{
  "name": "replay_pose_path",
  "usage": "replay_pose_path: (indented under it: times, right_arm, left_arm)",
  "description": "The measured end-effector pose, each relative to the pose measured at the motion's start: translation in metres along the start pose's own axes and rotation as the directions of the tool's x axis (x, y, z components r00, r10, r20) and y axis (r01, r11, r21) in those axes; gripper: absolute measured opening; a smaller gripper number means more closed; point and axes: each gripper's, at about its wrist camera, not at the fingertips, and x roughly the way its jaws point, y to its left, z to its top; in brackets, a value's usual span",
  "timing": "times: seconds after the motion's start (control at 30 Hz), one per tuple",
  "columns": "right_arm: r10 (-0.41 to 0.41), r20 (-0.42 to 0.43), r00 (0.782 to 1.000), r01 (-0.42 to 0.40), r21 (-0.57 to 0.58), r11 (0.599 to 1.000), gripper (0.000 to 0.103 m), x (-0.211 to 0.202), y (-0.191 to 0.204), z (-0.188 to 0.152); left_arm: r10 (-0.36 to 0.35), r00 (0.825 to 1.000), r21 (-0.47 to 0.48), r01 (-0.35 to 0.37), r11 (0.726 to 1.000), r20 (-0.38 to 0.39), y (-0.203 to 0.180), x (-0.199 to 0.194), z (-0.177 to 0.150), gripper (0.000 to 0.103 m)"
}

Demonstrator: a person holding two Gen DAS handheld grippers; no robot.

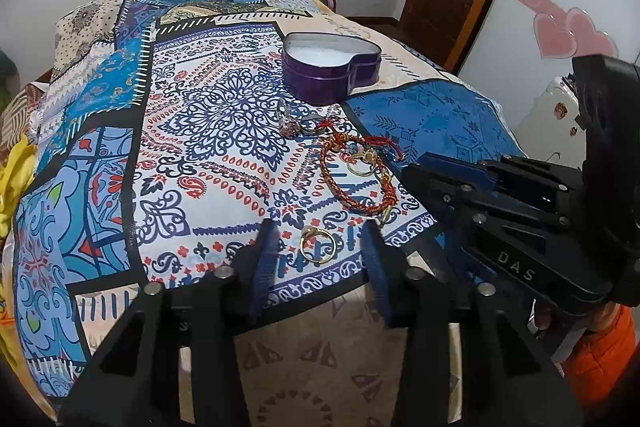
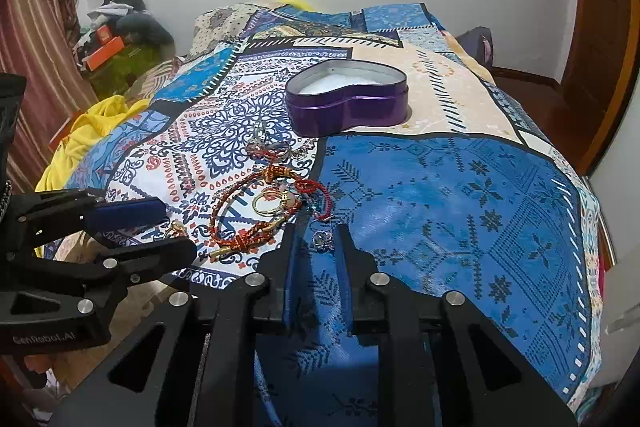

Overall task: Organize jewelry
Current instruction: 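Grasp a gold ring with the left tool while the right tool grasps a small silver charm, then carry the ring and charm in both tools over the purple heart tin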

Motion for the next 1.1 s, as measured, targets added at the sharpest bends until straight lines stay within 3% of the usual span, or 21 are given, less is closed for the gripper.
replay_pose_path:
  times: [0.1,0.17,0.53,1.1]
  right_arm:
    - [0.001,-0.002,1.000,-0.001,-0.004,1.000,0.010,0.001,0.001,0.001]
    - [0.000,-0.002,1.000,0.000,-0.008,1.000,0.009,0.001,0.003,0.001]
    - [0.001,0.031,1.000,-0.001,0.004,1.000,0.009,-0.011,0.003,0.006]
    - [-0.050,0.167,0.985,0.047,0.018,0.999,0.009,-0.047,-0.002,0.036]
  left_arm:
    - [0.007,1.000,0.011,-0.007,1.000,0.000,-0.002,0.002,-0.001,0.031]
    - [0.014,1.000,0.019,-0.014,1.000,-0.002,-0.003,0.002,-0.003,0.018]
    - [0.003,1.000,-0.002,-0.003,1.000,0.010,0.000,-0.007,0.003,0.018]
    - [-0.001,0.986,0.004,0.000,1.000,0.170,-0.001,-0.046,0.048,0.018]
